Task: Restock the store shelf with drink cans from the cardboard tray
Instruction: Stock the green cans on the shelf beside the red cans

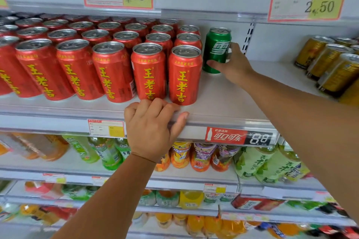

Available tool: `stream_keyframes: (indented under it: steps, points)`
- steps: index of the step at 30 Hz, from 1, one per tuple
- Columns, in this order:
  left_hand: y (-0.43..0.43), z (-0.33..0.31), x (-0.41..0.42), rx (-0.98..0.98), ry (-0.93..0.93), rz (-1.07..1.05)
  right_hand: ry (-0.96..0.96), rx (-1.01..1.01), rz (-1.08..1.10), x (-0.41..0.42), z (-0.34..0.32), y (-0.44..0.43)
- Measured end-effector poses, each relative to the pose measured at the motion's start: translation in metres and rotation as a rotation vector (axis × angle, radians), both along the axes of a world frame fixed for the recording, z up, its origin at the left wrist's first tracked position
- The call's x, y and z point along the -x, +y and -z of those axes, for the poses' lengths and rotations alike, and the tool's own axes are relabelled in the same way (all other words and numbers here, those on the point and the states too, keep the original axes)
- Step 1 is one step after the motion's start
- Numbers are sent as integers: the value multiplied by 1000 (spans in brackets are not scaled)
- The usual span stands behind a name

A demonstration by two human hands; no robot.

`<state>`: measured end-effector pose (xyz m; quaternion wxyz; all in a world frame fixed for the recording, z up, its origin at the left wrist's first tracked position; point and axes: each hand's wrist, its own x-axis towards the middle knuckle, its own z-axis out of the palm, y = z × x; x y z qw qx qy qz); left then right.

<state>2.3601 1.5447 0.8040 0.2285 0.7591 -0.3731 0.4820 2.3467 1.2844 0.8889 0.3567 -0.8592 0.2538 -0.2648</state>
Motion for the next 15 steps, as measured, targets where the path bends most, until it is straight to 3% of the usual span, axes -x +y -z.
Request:
stream_keyframes:
  steps: [15]
  points:
    - [0, 0, 2, -8, -3, -16, 39, 32, 77, -43, 1, -11]
